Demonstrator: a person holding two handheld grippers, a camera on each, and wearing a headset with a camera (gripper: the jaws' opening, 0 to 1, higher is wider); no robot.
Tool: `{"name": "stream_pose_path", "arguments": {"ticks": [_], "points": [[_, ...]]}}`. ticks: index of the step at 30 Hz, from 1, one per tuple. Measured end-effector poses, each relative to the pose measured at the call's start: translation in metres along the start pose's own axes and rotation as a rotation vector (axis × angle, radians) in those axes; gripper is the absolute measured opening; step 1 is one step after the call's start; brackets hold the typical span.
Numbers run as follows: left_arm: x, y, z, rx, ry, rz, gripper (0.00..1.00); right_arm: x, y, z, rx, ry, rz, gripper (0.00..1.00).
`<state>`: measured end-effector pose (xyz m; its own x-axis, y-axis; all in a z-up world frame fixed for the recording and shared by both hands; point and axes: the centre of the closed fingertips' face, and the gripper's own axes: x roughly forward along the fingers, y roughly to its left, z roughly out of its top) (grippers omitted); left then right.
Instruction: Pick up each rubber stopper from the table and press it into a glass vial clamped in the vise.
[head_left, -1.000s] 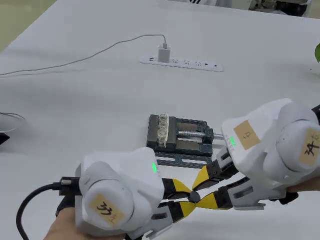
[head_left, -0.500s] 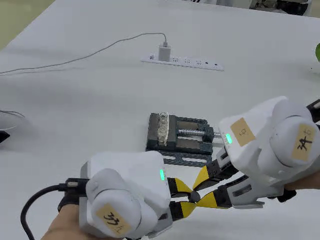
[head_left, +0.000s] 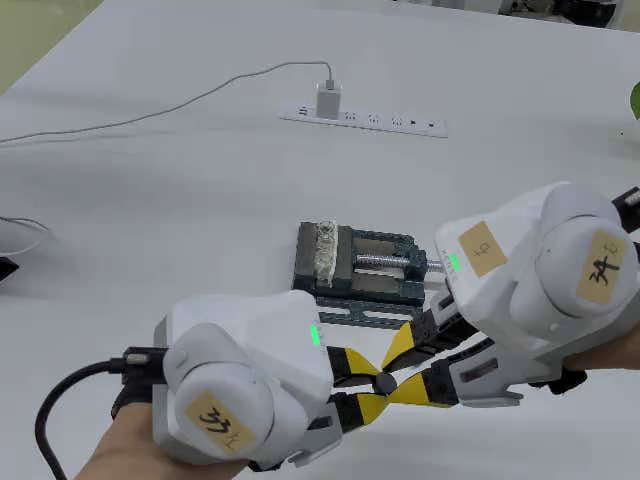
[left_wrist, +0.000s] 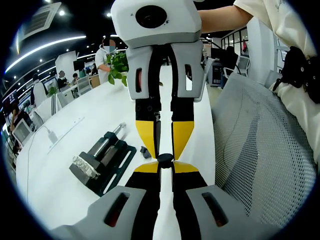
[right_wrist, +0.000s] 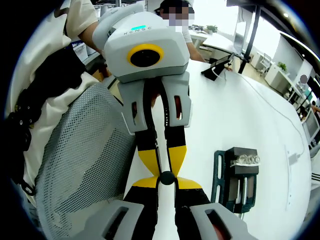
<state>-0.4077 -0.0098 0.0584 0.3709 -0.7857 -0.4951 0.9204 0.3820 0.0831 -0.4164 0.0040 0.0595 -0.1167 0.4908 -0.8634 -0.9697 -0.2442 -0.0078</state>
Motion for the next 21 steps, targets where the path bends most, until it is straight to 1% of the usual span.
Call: {"name": "stream_pose_path", "arguments": {"ticks": [6, 8, 9, 11, 13, 14, 15, 17, 19, 21], "points": [[0.002, -0.001, -0.001, 0.004, 0.003, 0.001, 0.05, 0.001, 0.001, -0.002, -0.016, 0.01, 0.002, 0.08], [0.003, 0.0, -0.002, -0.012, 0.006, 0.008, 0.06, 0.0, -0.001, -0.002, -0.014, 0.008, 0.0, 0.08], [0.003, 0.0, -0.003, -0.023, 0.008, 0.013, 0.09, 0.0, -0.002, -0.002, -0.018, 0.007, -0.006, 0.08], [0.002, 0.005, -0.006, -0.033, 0.013, 0.04, 0.19, -0.001, -0.004, -0.003, -0.019, 0.012, -0.011, 0.08], [0.001, 0.009, -0.01, -0.059, 0.022, 0.063, 0.27, -0.001, -0.006, -0.005, -0.019, 0.017, -0.015, 0.08], [0.0, 0.011, -0.013, -0.08, 0.026, 0.076, 0.31, -0.001, -0.007, -0.006, -0.019, 0.019, -0.018, 0.08], [0.0, 0.013, -0.015, -0.087, 0.028, 0.085, 0.35, -0.002, -0.008, -0.006, -0.02, 0.021, -0.019, 0.08], [-0.003, 0.02, -0.021, -0.105, 0.032, 0.118, 0.42, -0.002, -0.009, -0.008, -0.02, 0.027, -0.021, 0.08], [-0.006, 0.025, -0.026, -0.158, 0.024, 0.145, 0.51, -0.002, -0.011, -0.01, -0.022, 0.031, -0.024, 0.08], [-0.011, 0.033, -0.03, -0.187, 0.018, 0.191, 0.58, -0.002, -0.012, -0.011, -0.019, 0.033, -0.025, 0.08]]}}
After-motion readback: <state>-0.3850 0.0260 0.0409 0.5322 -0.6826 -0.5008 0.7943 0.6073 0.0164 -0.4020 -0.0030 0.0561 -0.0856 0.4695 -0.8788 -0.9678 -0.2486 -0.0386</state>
